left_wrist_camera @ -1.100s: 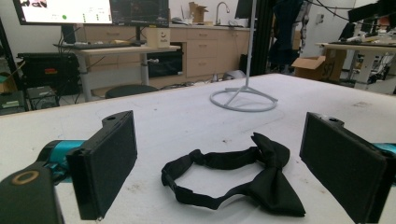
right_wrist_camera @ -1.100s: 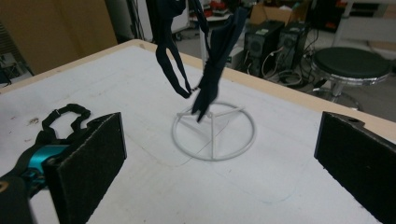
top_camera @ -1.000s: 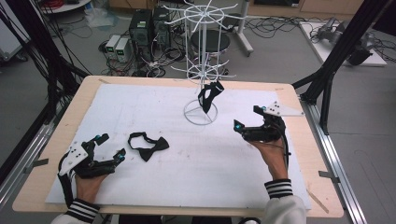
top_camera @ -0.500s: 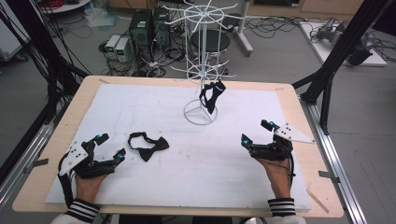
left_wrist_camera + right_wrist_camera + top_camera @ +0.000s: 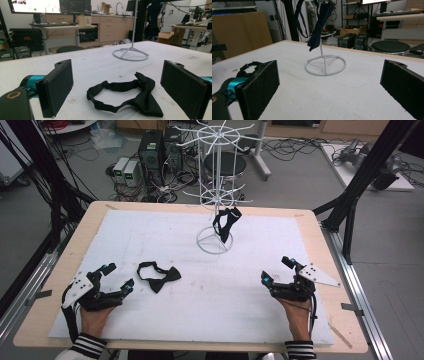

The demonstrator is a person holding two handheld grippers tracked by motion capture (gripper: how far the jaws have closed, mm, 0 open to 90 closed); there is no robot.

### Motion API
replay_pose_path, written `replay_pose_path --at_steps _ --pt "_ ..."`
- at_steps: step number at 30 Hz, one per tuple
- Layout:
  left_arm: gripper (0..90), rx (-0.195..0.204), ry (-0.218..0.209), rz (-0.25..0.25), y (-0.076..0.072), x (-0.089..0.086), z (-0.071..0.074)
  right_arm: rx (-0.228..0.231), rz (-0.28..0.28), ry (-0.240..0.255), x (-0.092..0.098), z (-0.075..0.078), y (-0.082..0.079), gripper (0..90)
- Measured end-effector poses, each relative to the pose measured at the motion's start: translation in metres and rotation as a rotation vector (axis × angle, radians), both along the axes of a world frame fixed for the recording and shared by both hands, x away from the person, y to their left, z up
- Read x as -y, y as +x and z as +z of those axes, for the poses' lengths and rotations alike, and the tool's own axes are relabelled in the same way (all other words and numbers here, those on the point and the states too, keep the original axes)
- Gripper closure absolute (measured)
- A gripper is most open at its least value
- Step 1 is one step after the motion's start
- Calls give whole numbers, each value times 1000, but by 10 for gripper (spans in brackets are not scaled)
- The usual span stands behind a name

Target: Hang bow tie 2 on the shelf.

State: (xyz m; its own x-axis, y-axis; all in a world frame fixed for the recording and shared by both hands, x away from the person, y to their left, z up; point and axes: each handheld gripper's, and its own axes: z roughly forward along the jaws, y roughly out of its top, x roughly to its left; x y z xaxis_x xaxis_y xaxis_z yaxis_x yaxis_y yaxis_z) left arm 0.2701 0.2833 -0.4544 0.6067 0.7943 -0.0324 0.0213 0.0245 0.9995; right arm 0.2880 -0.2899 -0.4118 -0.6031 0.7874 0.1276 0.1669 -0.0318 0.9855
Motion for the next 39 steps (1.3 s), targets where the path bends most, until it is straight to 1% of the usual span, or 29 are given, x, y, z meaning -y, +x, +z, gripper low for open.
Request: replay_pose_path --at_steps 2,5,7,17,21,22,23,24,27,30,31,36,39 --pt "114 -2 -8 2 0 0 0 -1 1 11 2 -2 -1 14" --pt "114 -3 -9 3 0 0 0 0 -6 7 6 -2 -1 14" --pt "114 -3 -14 5 1 0 0 1 -9 25 8 -3 -2 14" --pt "111 -3 -15 -2 1 -1 0 -7 -4 19 8 -4 0 14" --pt "110 -2 -19 -3 1 -1 0 -14 8 44 7 -4 -1 14" --pt "109 -7 -21 -8 1 -2 0 -6 8 38 7 -4 -2 14" --pt "109 -12 -34 -12 1 -2 0 0 5 25 7 -4 -2 14" --pt "109 -16 -42 -13 1 -2 1 -2 5 24 6 -4 -3 14" --pt "109 -18 -21 -22 3 -2 7 -1 8 21 7 -4 -7 14" --pt "109 -28 -6 -40 6 0 17 10 3 23 9 -6 -9 14" --pt "109 -31 2 -49 8 1 21 -2 4 27 10 -7 -10 14" --pt "108 -46 109 -91 18 9 44 2 -3 29 13 -11 -14 14" --pt "109 -74 183 -131 24 17 55 17 -7 29 14 -12 -14 14"
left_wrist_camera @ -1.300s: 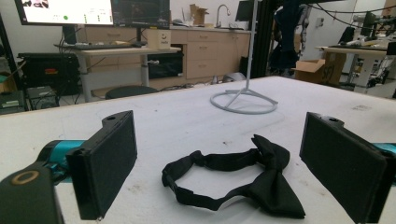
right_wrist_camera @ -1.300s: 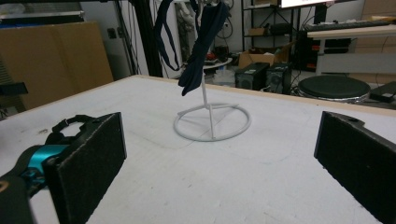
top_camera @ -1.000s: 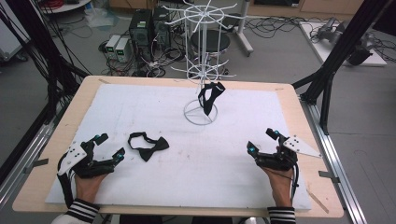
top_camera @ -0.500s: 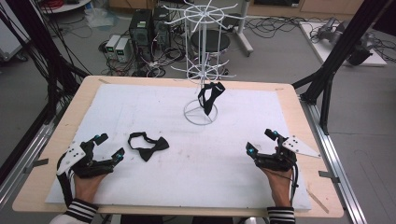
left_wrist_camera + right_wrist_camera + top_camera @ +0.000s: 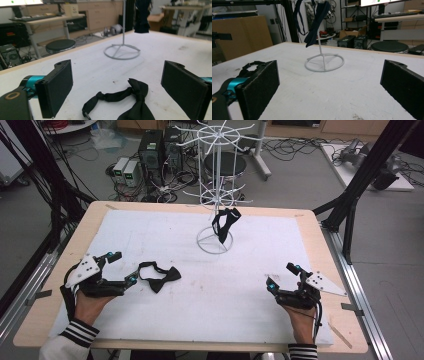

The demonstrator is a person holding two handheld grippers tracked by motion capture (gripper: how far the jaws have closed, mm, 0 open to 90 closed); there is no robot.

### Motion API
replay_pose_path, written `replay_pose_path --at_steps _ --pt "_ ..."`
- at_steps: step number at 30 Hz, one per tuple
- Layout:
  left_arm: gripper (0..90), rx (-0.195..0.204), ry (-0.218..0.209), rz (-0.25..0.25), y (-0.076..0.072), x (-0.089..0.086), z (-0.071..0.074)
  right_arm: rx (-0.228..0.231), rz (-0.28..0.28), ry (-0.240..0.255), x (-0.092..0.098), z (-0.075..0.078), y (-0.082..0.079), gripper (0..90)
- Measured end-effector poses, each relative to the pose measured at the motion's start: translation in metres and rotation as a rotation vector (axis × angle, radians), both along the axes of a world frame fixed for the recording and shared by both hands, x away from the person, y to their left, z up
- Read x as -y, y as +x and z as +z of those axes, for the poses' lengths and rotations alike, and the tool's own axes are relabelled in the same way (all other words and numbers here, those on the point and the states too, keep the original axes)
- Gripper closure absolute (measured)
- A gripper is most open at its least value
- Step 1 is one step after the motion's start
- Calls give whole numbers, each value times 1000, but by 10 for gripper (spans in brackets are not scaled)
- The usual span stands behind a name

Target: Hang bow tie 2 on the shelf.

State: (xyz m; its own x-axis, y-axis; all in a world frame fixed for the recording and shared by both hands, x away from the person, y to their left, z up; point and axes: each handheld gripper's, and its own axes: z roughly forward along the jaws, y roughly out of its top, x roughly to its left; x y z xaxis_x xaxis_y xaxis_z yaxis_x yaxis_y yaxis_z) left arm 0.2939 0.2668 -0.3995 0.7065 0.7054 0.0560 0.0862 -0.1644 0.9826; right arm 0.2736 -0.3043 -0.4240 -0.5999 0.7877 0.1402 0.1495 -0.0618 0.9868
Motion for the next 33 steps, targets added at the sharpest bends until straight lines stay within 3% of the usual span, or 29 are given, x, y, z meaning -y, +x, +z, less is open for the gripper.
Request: replay_pose_path --at_steps 7,11,14,19,22,26,33 --pt "109 -81 140 -80 11 20 15 0 -6 3 2 -3 -3 14" --pt "109 -151 239 -123 19 32 21 -2 -6 -9 3 -5 -4 14" --pt "110 -188 290 -132 24 38 23 -7 -5 -3 5 -5 -5 14" --pt "110 -253 376 -171 31 51 22 -2 -2 -5 6 -5 -9 14" --pt "118 -298 427 -185 34 58 21 28 1 7 7 -8 -11 14" --pt "174 -342 484 -215 37 66 22 23 -12 16 8 -12 -13 14" --pt "166 -426 594 -253 43 82 14 33 -17 6 7 -15 -14 14"
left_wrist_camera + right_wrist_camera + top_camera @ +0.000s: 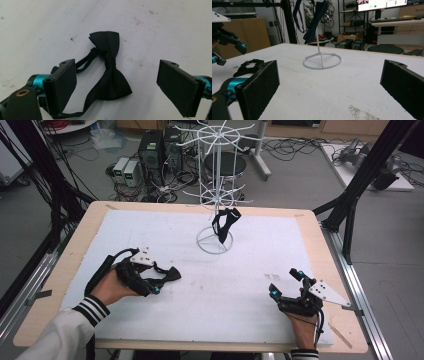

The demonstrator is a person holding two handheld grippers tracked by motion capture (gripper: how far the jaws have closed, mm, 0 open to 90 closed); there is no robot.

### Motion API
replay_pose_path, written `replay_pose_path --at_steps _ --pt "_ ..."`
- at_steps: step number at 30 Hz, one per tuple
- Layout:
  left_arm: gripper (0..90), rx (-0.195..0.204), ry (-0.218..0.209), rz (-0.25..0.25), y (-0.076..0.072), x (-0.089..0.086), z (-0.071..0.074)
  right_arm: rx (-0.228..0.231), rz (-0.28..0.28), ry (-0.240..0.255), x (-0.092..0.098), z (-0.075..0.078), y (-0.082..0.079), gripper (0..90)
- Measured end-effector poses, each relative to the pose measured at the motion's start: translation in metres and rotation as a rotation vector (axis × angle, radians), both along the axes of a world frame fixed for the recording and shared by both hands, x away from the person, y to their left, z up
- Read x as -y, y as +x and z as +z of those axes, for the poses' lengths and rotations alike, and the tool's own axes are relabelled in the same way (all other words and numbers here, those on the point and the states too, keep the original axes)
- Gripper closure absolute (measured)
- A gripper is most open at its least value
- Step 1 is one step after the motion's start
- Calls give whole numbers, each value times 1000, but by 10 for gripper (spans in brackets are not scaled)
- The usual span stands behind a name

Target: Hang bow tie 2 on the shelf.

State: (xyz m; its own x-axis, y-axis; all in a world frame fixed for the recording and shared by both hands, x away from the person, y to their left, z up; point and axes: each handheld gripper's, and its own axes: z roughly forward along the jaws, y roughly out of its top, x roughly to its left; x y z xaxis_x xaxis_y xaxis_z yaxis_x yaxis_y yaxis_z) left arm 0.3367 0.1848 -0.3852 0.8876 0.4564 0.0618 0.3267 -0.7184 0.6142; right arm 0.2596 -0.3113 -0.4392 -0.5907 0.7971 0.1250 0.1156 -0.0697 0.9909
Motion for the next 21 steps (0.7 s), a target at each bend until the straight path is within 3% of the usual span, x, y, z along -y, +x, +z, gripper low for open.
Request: replay_pose_path --at_steps 1,7,21 --pt "166 -10 -9 8 0 2 -2 5 0 -5 0 -1 0 14" --pt "189 -77 56 6 7 12 -7 5 0 -8 0 -3 0 14" --pt "322 -148 172 2 18 31 -22 -4 4 -7 -2 -9 1 14"
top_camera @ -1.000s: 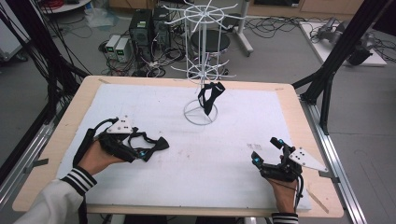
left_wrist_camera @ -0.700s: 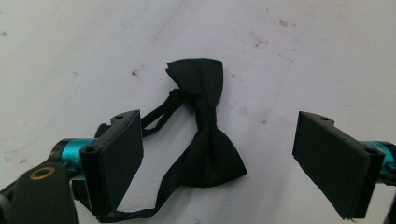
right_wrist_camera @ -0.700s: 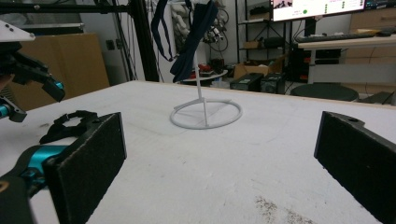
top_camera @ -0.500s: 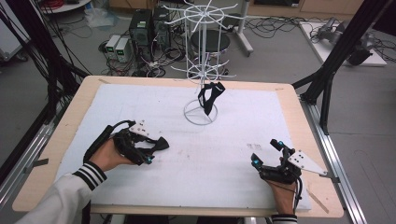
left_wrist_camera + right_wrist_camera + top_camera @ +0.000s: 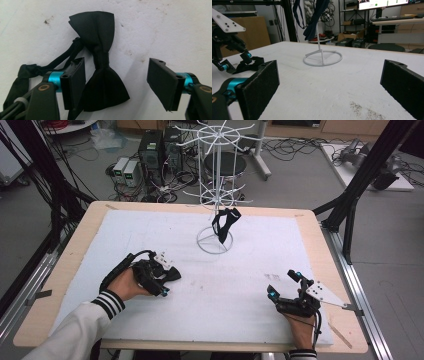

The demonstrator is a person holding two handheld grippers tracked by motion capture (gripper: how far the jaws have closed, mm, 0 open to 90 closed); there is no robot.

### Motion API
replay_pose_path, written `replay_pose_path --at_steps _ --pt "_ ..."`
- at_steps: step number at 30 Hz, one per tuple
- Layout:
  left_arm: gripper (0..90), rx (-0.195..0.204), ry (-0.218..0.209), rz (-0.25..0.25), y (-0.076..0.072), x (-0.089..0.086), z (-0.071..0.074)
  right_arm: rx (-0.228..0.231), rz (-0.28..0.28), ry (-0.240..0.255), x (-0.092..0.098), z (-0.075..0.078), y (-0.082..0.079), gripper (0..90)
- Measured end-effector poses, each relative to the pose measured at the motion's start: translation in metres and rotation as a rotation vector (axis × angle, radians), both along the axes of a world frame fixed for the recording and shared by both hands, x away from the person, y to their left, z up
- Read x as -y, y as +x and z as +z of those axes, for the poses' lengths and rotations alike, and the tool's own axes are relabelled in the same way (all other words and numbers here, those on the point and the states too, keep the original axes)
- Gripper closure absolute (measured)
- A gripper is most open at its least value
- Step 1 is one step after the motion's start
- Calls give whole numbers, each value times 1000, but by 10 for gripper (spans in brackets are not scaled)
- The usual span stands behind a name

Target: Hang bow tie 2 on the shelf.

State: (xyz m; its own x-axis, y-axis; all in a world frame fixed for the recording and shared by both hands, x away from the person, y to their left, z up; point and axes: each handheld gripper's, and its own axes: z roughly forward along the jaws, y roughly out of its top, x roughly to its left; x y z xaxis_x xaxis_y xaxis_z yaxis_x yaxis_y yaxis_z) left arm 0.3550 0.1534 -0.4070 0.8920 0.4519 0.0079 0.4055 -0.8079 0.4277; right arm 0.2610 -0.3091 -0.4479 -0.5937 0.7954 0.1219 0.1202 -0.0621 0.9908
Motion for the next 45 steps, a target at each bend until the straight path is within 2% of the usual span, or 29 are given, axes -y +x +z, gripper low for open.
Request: replay_pose_path --at_steps 2,5,8,16,22,30,38,42,45 --pt "348 -8 -2 16 1 1 -1 1 1 0 0 -1 1 14" --pt "380 -8 16 37 3 2 -3 -3 2 -3 -2 -2 2 14" --pt "421 -20 12 54 6 2 -4 -11 5 -3 -3 -3 3 13" --pt "583 -45 20 65 10 1 -6 -3 2 -10 -3 -4 4 14" --pt "743 -27 26 82 9 0 -4 1 -1 -11 -3 -4 3 14" --pt "752 23 6 90 7 0 1 3 1 -19 -4 -5 3 14" --pt "753 64 -67 99 4 -6 10 8 -2 -27 -5 -5 2 14" --pt "754 89 -136 109 4 -11 17 9 -5 -26 -5 -5 1 14" --pt "755 103 -215 125 4 -16 24 14 -14 -29 -6 -5 1 14"
